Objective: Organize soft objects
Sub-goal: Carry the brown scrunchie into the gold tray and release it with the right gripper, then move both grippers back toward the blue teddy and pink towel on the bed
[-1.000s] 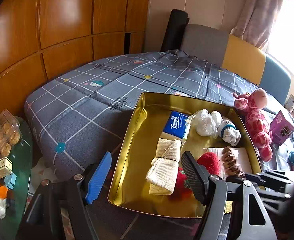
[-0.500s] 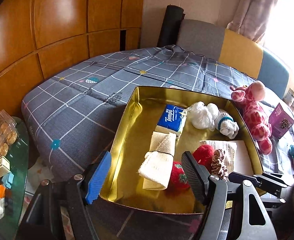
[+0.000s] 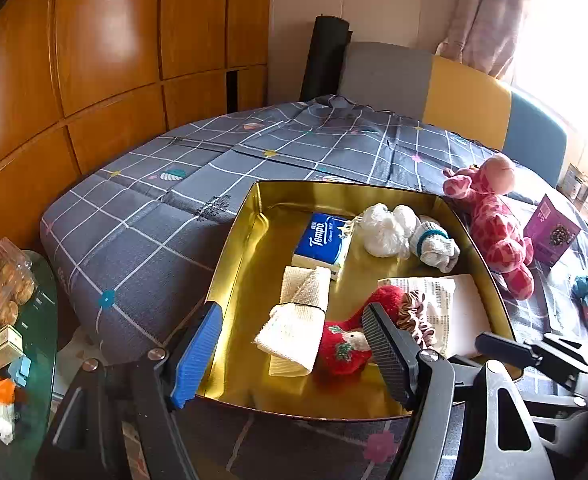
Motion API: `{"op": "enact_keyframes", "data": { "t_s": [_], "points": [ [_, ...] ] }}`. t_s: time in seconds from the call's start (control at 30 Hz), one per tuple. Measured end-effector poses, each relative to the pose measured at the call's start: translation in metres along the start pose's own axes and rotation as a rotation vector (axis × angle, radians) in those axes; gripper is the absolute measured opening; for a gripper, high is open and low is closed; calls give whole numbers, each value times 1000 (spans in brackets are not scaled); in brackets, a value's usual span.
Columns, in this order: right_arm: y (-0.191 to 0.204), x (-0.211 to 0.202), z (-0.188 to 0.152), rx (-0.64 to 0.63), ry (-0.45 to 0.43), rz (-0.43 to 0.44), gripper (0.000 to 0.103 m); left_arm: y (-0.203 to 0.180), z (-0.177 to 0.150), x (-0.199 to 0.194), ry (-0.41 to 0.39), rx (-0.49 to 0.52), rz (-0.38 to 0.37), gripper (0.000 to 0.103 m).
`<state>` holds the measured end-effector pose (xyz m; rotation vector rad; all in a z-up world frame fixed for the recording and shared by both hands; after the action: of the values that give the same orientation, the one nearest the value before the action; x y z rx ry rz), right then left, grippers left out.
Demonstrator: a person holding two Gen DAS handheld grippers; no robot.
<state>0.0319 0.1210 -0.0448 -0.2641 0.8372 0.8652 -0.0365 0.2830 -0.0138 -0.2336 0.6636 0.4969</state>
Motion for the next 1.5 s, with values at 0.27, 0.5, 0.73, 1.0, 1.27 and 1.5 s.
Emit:
{"op": "enact_keyframes", "data": {
  "t_s": [0.27, 0.5, 0.73, 1.0, 1.27, 1.5],
  "points": [
    [-6, -24, -1, -4, -64, -65, 40, -9, 0, -7, -12, 18, -20, 73],
    [-24, -40, -10, 22, -75, -101, 40, -20, -5, -10, -5, 44, -37, 73],
    [-56, -57, -21, 39, -80, -165, 40, -33, -9, -14, 1, 77, -57, 73],
    [-116, -80, -37, 84, -67, -281, 40, -55, -9, -19, -6, 133, -95, 74],
    [-198, -109, -59, 187, -32, -398, 40, -82, -5, -23, -9, 199, -142, 74],
    [-305, -149, -85, 406, -17, -536, 49, -120, 4, -29, -24, 267, -215, 74]
  ]
}}
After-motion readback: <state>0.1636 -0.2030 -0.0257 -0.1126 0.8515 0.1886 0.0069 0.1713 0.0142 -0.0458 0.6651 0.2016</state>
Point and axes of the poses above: each gripper's, at about its wrist camera, not at the fingertips, and x roughly the way its jaws point, y to its left, z to its top, the point moved 4 cm from there along x, roughly the way its jaws point, and after that the axes turned 3 degrees about -y, right-handed, at the moved point
